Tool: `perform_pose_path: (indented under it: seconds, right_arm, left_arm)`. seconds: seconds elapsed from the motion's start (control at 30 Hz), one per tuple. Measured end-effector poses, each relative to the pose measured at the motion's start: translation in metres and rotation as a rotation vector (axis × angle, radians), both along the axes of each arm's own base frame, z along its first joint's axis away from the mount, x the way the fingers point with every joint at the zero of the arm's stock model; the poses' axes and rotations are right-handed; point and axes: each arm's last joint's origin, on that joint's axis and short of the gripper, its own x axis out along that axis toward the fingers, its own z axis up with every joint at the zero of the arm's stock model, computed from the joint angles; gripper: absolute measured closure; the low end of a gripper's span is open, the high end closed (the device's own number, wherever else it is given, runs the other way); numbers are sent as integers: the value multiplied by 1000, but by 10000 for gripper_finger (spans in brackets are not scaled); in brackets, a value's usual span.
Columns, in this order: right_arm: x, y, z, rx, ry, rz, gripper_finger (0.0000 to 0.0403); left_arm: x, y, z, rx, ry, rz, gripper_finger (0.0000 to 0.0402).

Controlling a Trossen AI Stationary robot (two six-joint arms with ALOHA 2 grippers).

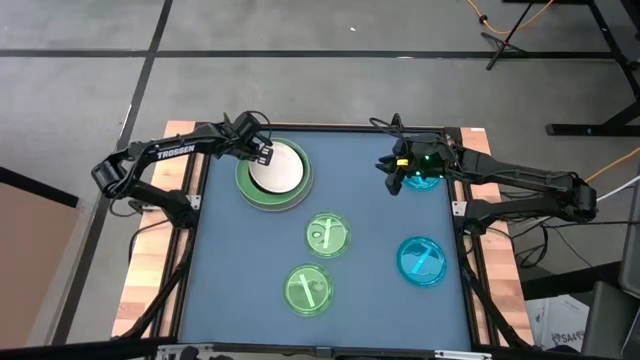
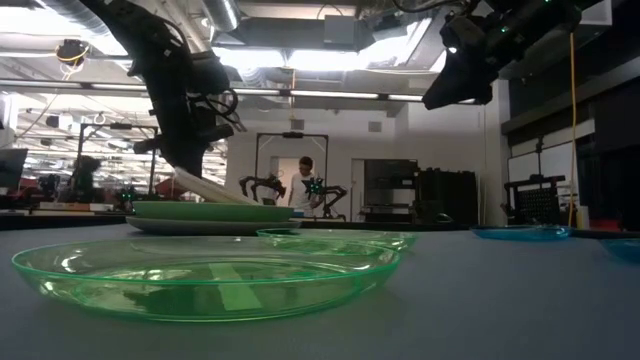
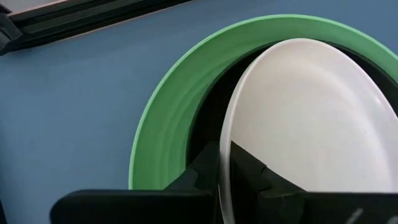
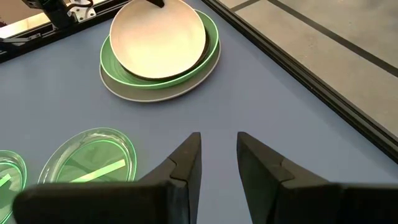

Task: Stack plastic plates
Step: Stack the white plate on top of the black plate, then stack the bottom light green plate on top of the white plate

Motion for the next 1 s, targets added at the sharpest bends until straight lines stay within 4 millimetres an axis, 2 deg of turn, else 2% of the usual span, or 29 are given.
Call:
perform_pose_path:
  seconds: [0.2,0.63,1.0]
  right_arm:
    - [0,0,0,0,0,0,311]
    - [0,0,0,0,0,0,311]
    - [0,0,-1,2,6,-1,311]
  left_arm:
    - [0,0,0,0,-1,0,373]
    - [0,0,0,0,0,0,281]
    - [0,0,0,1,-1,0,276]
